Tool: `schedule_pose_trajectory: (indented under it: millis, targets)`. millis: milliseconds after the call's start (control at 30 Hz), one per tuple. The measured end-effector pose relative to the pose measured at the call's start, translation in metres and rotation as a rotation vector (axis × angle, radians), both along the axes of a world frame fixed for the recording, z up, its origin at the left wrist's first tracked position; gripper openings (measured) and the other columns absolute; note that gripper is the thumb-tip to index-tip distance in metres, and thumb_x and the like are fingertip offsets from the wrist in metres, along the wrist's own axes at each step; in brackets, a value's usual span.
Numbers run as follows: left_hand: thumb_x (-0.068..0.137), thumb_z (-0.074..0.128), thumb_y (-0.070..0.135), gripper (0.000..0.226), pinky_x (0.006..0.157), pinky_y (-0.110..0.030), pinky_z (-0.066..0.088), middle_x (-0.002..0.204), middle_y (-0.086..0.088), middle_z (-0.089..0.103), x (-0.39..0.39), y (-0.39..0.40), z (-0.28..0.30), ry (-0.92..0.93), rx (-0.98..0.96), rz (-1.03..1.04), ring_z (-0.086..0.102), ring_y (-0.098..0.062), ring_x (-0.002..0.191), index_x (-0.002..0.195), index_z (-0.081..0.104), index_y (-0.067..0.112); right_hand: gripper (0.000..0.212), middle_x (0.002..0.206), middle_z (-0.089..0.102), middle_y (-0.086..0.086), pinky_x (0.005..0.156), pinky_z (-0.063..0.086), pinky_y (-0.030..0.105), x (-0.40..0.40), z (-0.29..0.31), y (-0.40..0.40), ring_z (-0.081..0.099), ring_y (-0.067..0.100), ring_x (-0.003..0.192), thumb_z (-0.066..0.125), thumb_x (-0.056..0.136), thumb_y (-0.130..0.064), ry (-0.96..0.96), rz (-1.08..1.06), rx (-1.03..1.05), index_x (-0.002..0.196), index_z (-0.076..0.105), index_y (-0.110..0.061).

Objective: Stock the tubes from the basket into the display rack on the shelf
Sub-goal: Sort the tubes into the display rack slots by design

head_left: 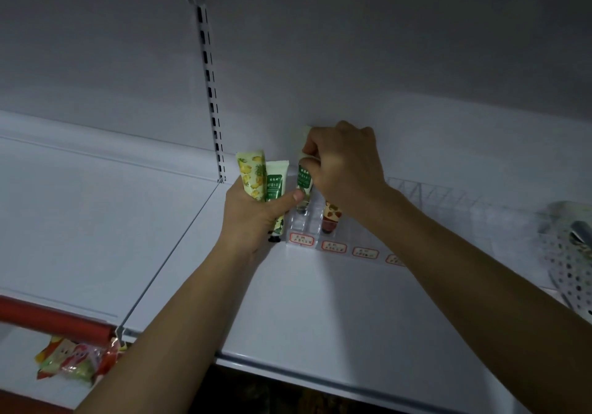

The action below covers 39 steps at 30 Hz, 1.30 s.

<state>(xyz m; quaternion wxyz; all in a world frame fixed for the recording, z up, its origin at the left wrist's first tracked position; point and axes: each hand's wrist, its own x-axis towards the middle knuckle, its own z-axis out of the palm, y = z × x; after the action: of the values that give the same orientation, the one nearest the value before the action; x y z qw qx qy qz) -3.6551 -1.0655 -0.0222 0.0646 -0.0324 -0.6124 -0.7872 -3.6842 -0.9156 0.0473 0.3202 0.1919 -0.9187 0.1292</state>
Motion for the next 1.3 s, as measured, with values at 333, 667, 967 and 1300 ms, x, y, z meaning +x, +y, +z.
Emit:
schedule_pose_trajectory:
  millis: [333,667,967,1300]
  targets:
    - [0.071,0.084,-0.005,0.035,0.062,-0.018,0.053,0.083,-0.001,0.071,0.007,0.005,0.009,0.249,-0.241,0.045,0.071,-0.008,0.073,0.099,0.062,-0.002,0.026,0.072,0.070,-0.003,0.070,0.046,0.032,0.025,0.006,-0.007,0.059,0.015,0.072,0.069,0.084,-0.038,-0.127,0.268,-0.072,0.094,0.076,-0.015]
    - [0.101,0.056,0.038,0.026,0.056,-0.032,0.052,0.074,-0.004,0.066,0.002,-0.002,0.008,0.027,0.007,0.195,0.064,-0.018,0.065,0.092,0.062,0.014,0.016,0.079,0.062,-0.018,0.066,0.042,0.004,0.029,0.032,0.015,0.060,-0.005,0.073,0.079,0.083,-0.024,-0.371,0.148,-0.305,0.094,0.067,-0.028]
    - [0.103,0.051,0.036,0.035,0.060,-0.034,0.058,0.082,-0.011,0.072,0.006,-0.004,0.015,-0.119,0.279,0.020,0.070,-0.027,0.070,0.117,0.062,0.007,0.030,0.097,0.067,-0.008,0.072,0.042,0.016,0.025,0.009,0.020,0.056,0.010,0.086,0.067,0.089,-0.018,-0.244,0.127,-0.188,0.117,0.069,-0.029]
    - [0.103,0.051,0.034,0.034,0.057,-0.032,0.057,0.080,-0.010,0.071,0.006,-0.004,0.016,-0.104,0.301,0.008,0.069,-0.024,0.067,0.118,0.064,0.006,0.019,0.087,0.075,0.002,0.074,0.045,0.024,0.018,0.000,0.008,0.065,0.021,0.080,0.069,0.090,-0.026,-0.012,0.073,-0.196,0.105,0.076,-0.017]
